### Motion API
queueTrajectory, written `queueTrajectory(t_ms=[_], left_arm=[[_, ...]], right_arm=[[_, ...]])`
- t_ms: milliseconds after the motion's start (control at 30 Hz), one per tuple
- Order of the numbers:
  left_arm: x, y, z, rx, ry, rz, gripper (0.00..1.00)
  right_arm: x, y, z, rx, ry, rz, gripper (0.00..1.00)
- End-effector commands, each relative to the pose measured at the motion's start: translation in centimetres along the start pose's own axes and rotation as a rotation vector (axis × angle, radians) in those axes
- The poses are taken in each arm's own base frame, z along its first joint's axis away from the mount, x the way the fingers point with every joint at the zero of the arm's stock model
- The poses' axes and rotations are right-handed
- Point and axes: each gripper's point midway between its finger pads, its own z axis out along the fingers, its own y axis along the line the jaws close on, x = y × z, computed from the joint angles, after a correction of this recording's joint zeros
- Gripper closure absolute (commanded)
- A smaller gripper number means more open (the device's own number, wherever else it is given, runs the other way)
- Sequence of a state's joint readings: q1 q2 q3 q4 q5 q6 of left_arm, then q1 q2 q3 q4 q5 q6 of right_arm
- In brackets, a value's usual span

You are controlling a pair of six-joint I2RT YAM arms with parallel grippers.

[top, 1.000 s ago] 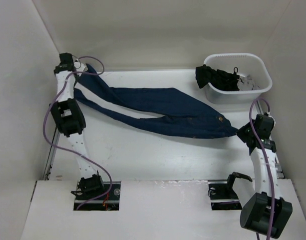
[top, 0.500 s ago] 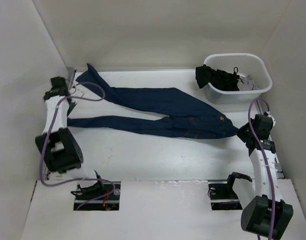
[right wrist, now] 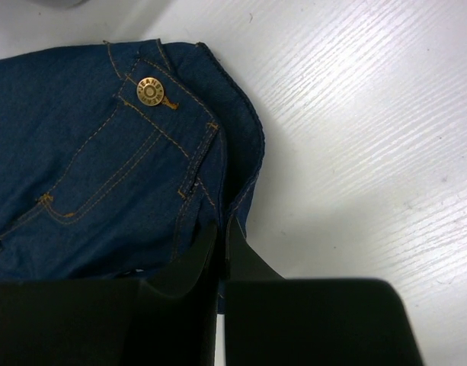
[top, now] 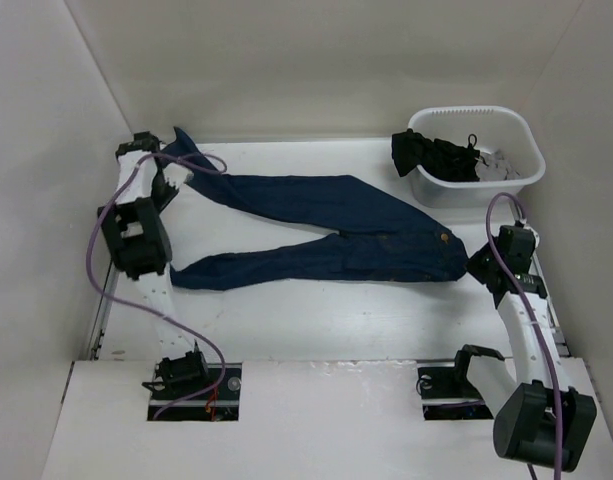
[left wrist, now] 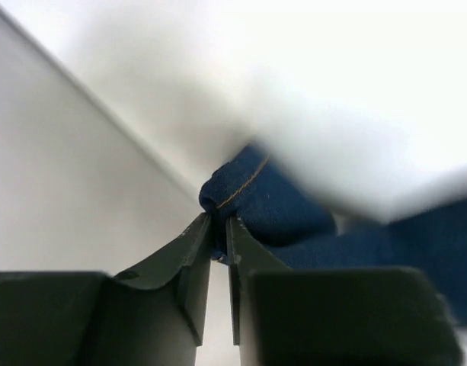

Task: Fold and stack the trousers
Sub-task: Flatten the trousers out

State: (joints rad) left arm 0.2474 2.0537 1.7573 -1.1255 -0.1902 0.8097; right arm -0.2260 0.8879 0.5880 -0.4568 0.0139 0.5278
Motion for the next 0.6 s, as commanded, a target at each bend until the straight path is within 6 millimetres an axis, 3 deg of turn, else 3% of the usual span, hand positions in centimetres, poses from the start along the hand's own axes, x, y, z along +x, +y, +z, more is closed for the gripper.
queueTrajectory(t_ms=[0,67,100,167,233,267,433,500,567], left_arm=[[-8.8,1.2,1.2,0.064,-0.139,-0.220,0.85],[-12.9,0.8,0.0,0.103,-0.219,-0.285,0.68],[-14.2,-0.3,-0.9,0.139,-0.253,-0.286,0.56],[-15.0,-2.4,-2.5,0.178,-0.296,-0.258,0.49],[-14.5,-3.0,-3.8,0.148,-0.344,-0.243,0.20],[-14.2,-2.7,-4.7,0.110,-0.378,-0.245,0.00],[-9.7,3.5,-9.5,-0.165,-0.534,-0.445,0.00],[-6.8,4.9,-9.4,-0.210,-0.546,-0.523,0.00],[-4.2,4.6,-7.5,-0.198,-0.496,-0.559,0.00]], right_arm=[[-1.2,1.0,0.3,-0.020,-0.052,-0.013,1.00],[-0.7,1.0,0.4,-0.012,-0.042,-0.026,1.00],[-0.6,0.9,0.4,-0.007,-0.037,-0.033,1.00],[-0.4,0.9,0.3,-0.003,-0.033,-0.039,1.00],[-0.4,0.9,0.3,-0.003,-0.033,-0.041,1.00],[-0.4,0.9,0.3,-0.003,-0.033,-0.039,1.00],[0.2,0.8,0.6,0.003,-0.016,-0.047,1.00],[0.3,0.7,0.6,0.007,-0.017,-0.044,1.00],[0.2,0.7,0.5,0.005,-0.022,-0.041,1.00]])
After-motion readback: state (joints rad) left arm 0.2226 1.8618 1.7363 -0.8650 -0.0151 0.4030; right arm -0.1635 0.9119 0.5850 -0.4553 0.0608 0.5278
